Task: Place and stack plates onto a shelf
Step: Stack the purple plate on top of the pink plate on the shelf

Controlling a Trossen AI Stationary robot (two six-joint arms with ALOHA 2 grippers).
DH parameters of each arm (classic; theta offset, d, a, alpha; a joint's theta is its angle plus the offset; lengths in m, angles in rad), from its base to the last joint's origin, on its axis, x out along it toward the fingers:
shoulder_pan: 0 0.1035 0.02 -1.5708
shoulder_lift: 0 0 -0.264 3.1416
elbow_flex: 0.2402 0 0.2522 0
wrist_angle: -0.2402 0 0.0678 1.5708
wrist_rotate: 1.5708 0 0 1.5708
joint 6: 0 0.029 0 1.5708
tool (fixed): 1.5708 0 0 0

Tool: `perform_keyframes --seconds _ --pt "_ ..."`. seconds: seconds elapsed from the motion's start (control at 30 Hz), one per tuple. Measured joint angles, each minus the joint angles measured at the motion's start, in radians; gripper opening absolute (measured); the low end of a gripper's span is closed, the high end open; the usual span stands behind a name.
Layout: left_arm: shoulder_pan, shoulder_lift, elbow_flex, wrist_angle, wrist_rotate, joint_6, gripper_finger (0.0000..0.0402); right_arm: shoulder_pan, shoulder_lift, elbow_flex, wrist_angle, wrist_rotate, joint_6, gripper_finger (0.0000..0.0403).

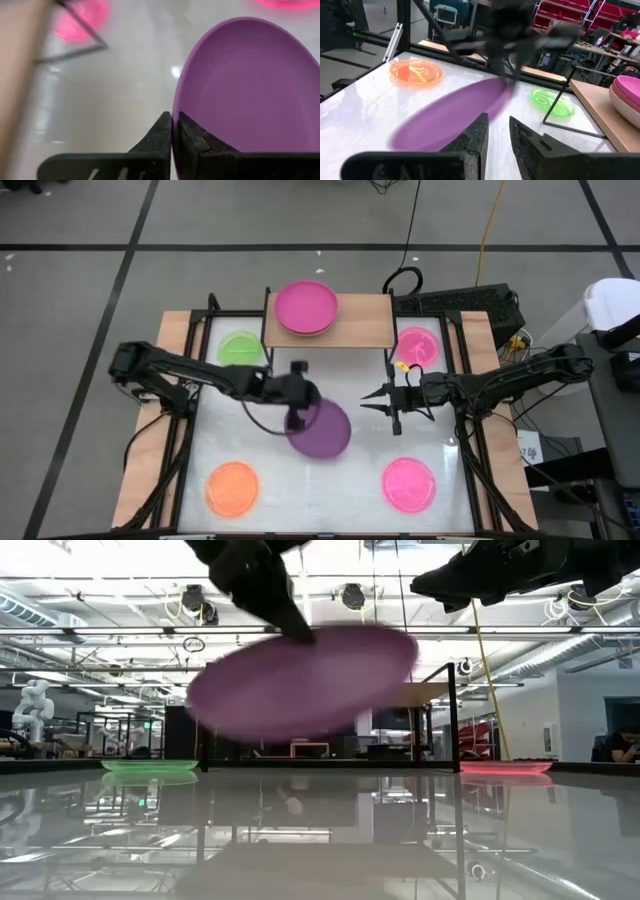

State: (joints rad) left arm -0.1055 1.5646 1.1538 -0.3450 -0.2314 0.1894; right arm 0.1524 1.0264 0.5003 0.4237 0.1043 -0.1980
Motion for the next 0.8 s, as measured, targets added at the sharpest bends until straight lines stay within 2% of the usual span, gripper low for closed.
perform_keyframes --seconds 0.2,0.33,0.5,0.63,0.8 --pt "0.124 -0.159 0.000 0.042 -0.300 0.101 0.0010 0.000 0.000 0.000 0.013 0.000 0.002 0.0061" --pt "0.263 -0.230 0.000 0.161 -0.395 0.050 0.0010 0.000 0.000 0.000 0.013 0.000 0.003 0.0061" --pt "0.443 -0.272 0.001 0.253 -0.400 -0.119 0.0010 0.000 0.000 0.000 0.012 0.000 0.003 0.0061" --pt "0.569 -0.265 0.002 0.194 -0.384 -0.275 0.0011 0.000 0.000 0.000 0.010 -0.001 0.003 0.0061" --pt "0.660 -0.232 0.001 0.121 -0.188 -0.471 0.0032 0.000 0.000 0.000 0.004 -0.001 0.003 0.0061"
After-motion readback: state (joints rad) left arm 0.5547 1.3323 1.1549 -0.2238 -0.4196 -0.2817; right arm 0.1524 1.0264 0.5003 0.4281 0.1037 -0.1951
